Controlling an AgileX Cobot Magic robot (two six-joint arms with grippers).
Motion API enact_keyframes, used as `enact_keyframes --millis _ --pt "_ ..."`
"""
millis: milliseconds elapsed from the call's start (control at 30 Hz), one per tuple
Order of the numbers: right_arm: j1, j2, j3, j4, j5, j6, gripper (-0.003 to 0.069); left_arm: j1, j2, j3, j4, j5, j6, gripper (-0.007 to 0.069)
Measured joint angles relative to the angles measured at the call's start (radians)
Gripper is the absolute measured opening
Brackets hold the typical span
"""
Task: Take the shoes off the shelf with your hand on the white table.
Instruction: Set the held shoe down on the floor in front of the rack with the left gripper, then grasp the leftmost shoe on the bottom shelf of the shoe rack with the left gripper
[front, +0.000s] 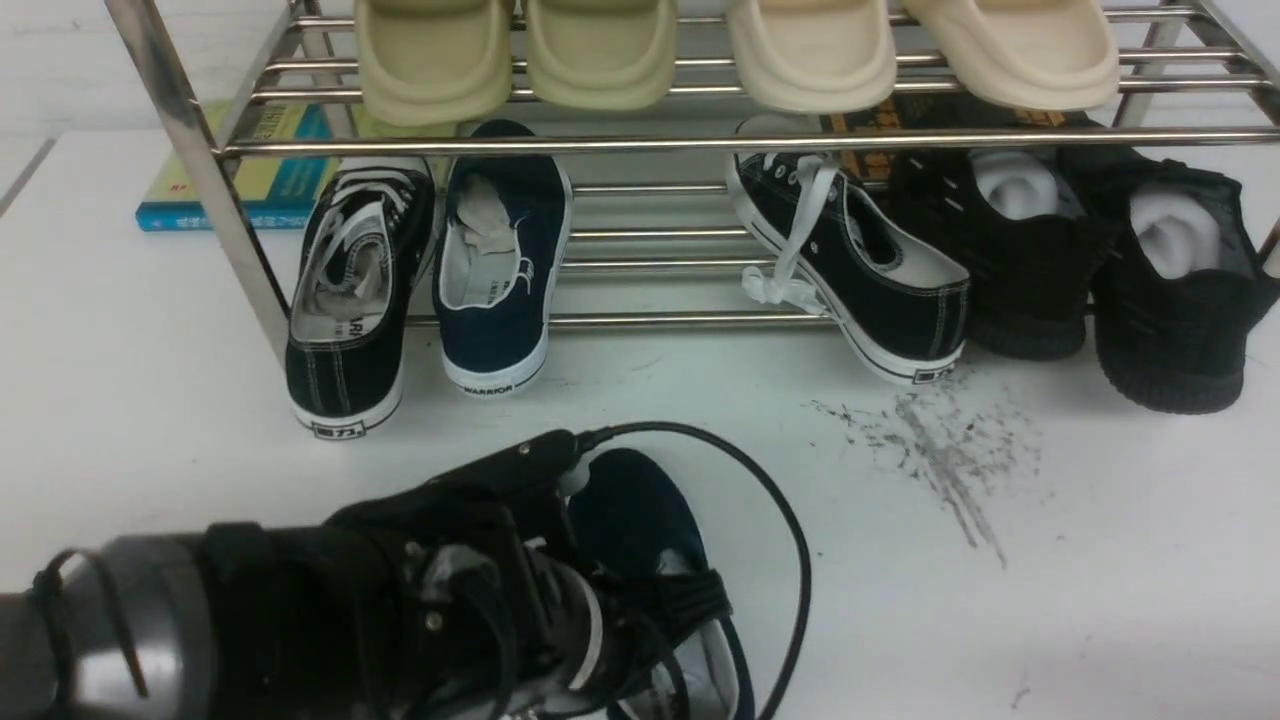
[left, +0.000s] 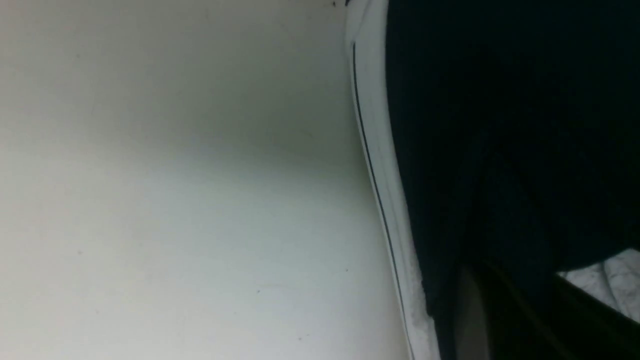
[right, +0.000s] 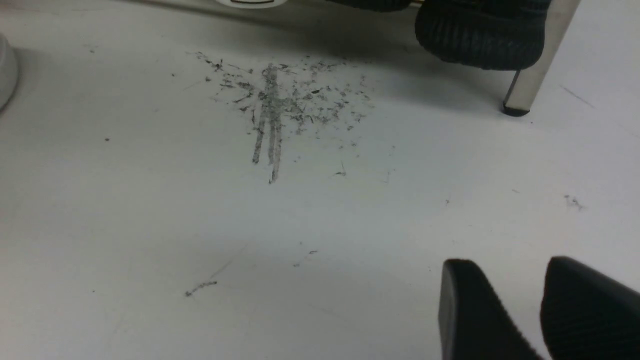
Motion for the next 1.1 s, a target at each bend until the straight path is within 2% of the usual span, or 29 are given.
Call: enact_keyframes --millis 167,300,333,433,467,533,567,633,667,700,800,833,933,1067,1100 --pt "0.0 0.0 0.0 0.0 0.0 0.0 0.024 0.0 0.002 0.002 0.034 0.015 0.048 0.0096" --pt "0.0 0.0 0.0 0.0 0.0 0.0 0.024 0.005 0.007 0.004 0.051 0.024 0.06 0.0226" --pt "0.0 0.0 0.0 0.0 0.0 0.0 0.024 0.006 0.007 0.004 0.051 0.024 0.06 0.0234" --pt "0.0 0.0 0.0 0.0 0.0 0.0 0.024 0.006 -0.003 0.004 0.051 0.021 0.076 0.0365" --pt "0.0 0.0 0.0 0.0 0.0 0.0 0.024 0.006 -0.008 0.004 0.051 0.022 0.081 0.0378" --pt "0.0 0.0 0.0 0.0 0.0 0.0 0.024 0.006 -0.059 -0.008 0.044 0.075 0.116 0.0443" --pt "0.0 0.0 0.0 0.0 0.0 0.0 0.024 0.006 -0.063 -0.013 0.04 0.091 0.121 0.0449" --pt "0.0 0.0 0.0 0.0 0.0 0.0 0.024 0.006 -0.133 -0.072 0.039 0.218 0.171 0.0472" --pt "0.0 0.0 0.0 0.0 0.0 0.0 0.024 0.007 -0.138 -0.072 0.039 0.218 0.171 0.0472" --pt "0.0 0.0 0.0 0.0 0.0 0.0 0.024 0.015 -0.175 -0.135 0.043 0.305 0.216 0.0475" --pt "0.0 0.0 0.0 0.0 0.0 0.0 0.024 0.03 -0.202 -0.208 0.051 0.381 0.262 0.0475" --pt "0.0 0.0 0.0 0.0 0.0 0.0 0.024 0.055 -0.21 -0.277 0.056 0.431 0.312 0.0469" --pt "0.0 0.0 0.0 0.0 0.0 0.0 0.024 0.106 -0.202 -0.366 0.056 0.473 0.385 0.0414" --pt "0.0 0.0 0.0 0.0 0.0 0.0 0.024 0.233 -0.128 -0.476 0.027 0.49 0.534 0.013" --pt "0.0 0.0 0.0 0.0 0.0 0.0 0.024 0.239 -0.12 -0.483 0.019 0.49 0.541 0.0104"
